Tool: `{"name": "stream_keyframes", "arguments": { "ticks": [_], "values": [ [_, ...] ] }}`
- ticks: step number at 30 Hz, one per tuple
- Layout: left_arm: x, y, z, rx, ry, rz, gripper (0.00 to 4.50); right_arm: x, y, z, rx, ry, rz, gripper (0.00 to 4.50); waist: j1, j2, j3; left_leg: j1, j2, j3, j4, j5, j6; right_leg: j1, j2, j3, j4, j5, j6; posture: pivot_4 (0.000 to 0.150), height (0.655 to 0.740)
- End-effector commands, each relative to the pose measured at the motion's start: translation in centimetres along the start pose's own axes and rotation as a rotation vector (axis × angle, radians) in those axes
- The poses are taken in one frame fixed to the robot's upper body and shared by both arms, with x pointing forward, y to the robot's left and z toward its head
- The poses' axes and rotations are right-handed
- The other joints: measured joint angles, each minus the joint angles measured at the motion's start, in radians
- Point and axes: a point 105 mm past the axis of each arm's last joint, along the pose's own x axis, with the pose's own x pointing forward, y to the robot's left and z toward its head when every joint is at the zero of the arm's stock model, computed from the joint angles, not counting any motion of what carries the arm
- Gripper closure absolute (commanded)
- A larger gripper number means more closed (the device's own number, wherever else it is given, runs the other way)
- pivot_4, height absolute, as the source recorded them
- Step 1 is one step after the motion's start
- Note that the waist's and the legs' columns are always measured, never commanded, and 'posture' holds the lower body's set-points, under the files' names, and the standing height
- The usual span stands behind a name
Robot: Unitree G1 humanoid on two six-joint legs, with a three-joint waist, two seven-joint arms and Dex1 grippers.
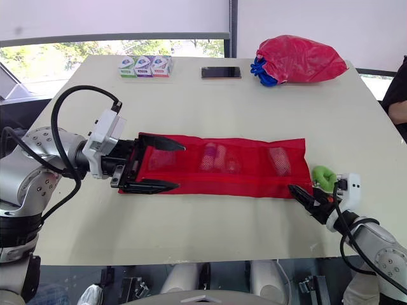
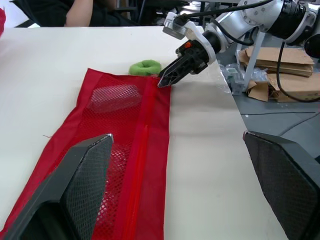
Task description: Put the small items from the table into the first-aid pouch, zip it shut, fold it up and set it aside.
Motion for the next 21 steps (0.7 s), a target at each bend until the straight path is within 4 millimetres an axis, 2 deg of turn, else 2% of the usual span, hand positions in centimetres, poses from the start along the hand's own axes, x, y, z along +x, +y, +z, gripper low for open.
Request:
{"name": "stream_keyframes", "arguments": {
  "ticks": [1,4,5,8,9,13,21],
  "values": [
    [0.0,0.1,1.3,0.062,-0.004,0.010,0.00,0.5,0.7,-0.3,0.058,-0.011,0.046,0.81,0.001,0.000,0.000,0.000,0.000,0.000,0.000,0.000,0.000,0.000,0.000,0.000,0.000,0.000,0.000,0.150,0.7400],
    [0.2,0.2,1.5,0.069,-0.009,0.018,0.00,0.6,0.5,-0.1,0.076,-0.030,0.042,2.36,0.001,0.001,0.000,0.000,0.000,0.000,0.000,0.000,0.000,0.000,0.000,0.001,0.000,0.000,0.000,0.150,0.7400],
    [0.2,0.3,1.6,0.071,-0.011,0.020,0.00,0.6,0.4,-0.1,0.077,-0.033,0.039,2.60,0.001,0.001,0.000,0.000,-0.001,0.000,0.000,0.000,0.000,0.000,0.000,0.001,0.000,0.000,0.000,0.150,0.7400],
    [0.4,0.5,1.8,0.078,-0.016,0.025,0.00,0.5,0.1,0.4,0.085,-0.055,0.031,4.08,0.001,0.001,0.000,0.000,-0.001,0.000,0.000,0.000,0.000,0.000,-0.001,0.001,0.000,0.000,0.000,0.150,0.7400],
    [0.5,0.5,1.9,0.082,-0.018,0.027,0.00,0.4,-0.1,0.6,0.088,-0.067,0.024,4.38,0.002,0.001,0.000,0.000,-0.001,0.000,0.000,0.000,0.000,0.000,-0.001,0.001,0.000,0.000,0.000,0.150,0.7400],
    [0.6,0.7,2.2,0.090,-0.023,0.029,0.00,-0.8,-1.6,1.9,0.069,-0.095,-0.023,4.38,0.004,0.002,0.001,0.000,-0.001,0.000,0.000,0.000,0.000,0.000,-0.001,0.001,0.000,0.000,0.000,0.150,0.7400],
    [1.1,0.8,2.4,0.095,-0.032,0.031,0.00,-5.1,-5.8,5.6,-0.054,-0.084,-0.145,4.38,0.007,0.003,0.002,-0.001,-0.006,-0.004,0.001,0.000,0.001,0.004,0.000,0.010,-0.001,0.000,0.003,0.150,0.7400]
  ]
}}
